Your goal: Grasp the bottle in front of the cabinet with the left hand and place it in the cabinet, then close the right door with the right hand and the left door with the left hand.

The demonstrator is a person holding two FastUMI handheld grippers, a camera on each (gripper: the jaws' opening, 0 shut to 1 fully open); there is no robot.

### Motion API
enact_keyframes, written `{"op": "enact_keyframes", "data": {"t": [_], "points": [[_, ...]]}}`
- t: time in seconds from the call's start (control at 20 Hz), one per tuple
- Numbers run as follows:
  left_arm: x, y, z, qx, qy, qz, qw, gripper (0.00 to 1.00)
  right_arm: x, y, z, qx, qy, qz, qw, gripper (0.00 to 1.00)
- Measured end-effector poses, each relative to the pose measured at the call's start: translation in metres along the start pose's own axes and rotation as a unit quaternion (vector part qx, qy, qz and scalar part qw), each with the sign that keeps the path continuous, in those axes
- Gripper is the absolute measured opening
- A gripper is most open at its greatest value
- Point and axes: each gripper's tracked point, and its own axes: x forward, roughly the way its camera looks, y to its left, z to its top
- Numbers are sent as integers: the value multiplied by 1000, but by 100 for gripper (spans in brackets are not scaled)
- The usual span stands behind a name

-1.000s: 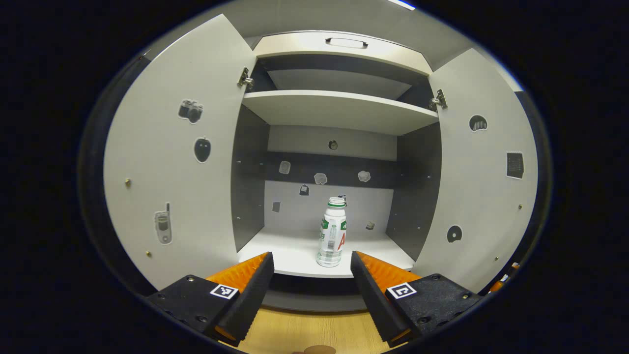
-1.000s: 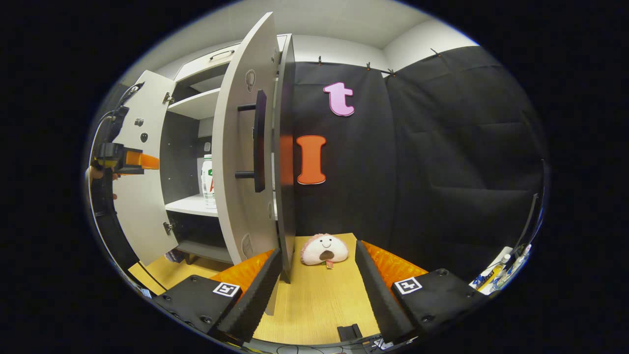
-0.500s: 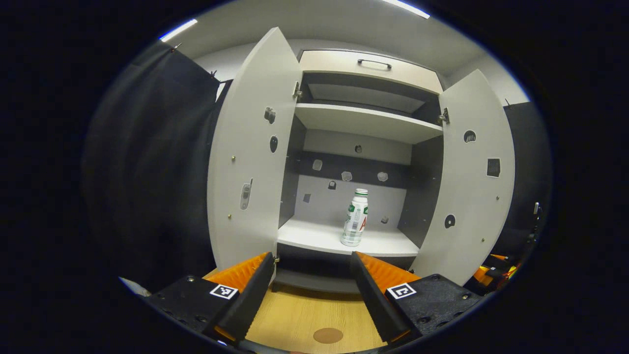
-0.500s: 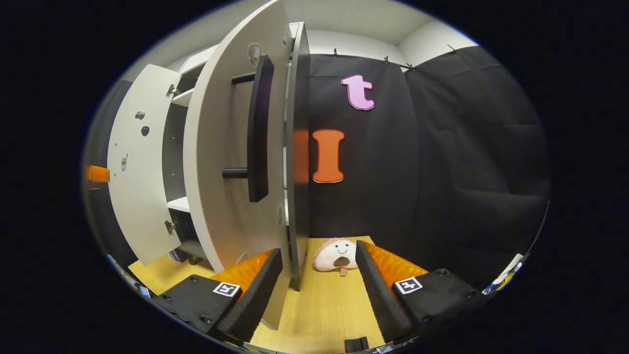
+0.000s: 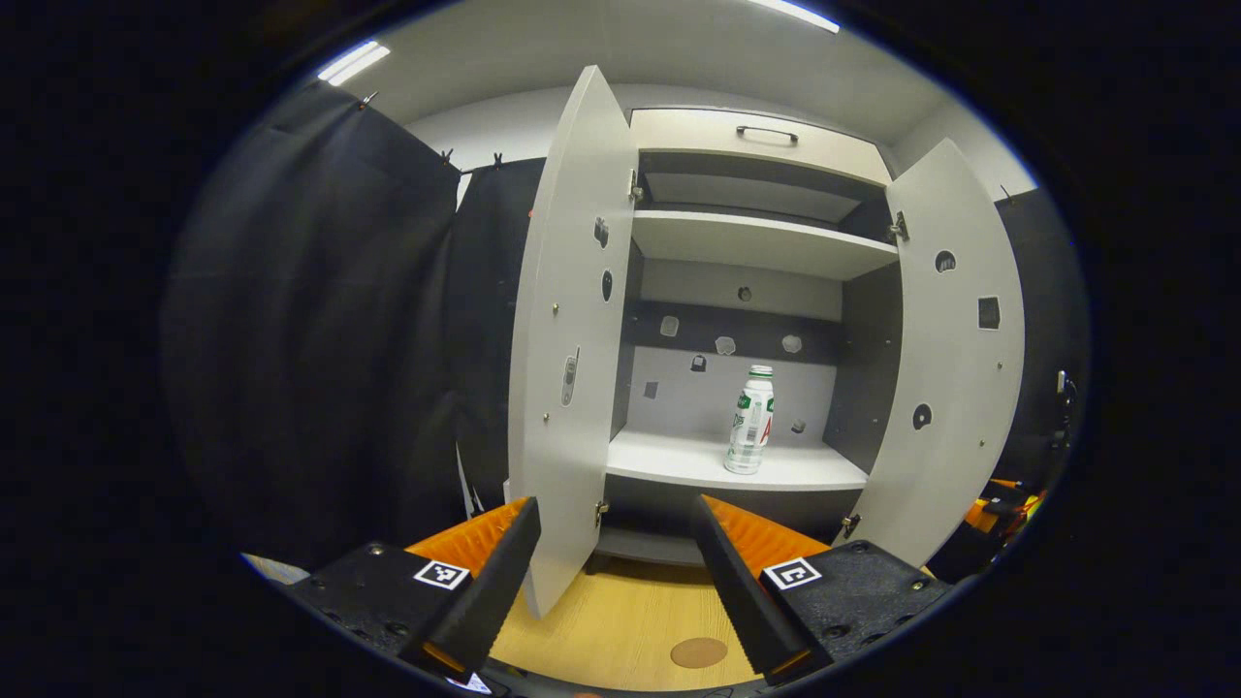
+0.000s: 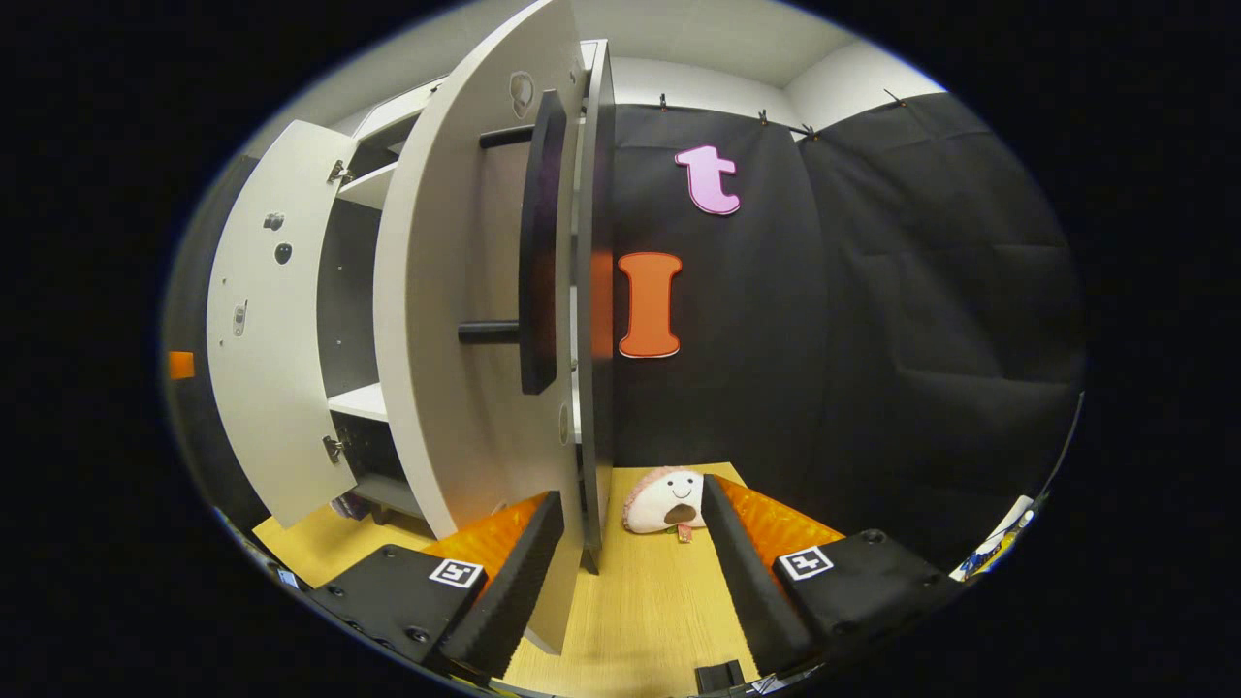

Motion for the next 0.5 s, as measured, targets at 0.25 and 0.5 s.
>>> {"op": "enact_keyframes", "data": {"t": [0.25,0.5], "points": [[4,4,0,1,5,-32,999,95,3,63,0,11,-4,41,999,94],[12,17,9,6,-3,-56,998,95,21,120,1,22,-16,61,998,94]]}}
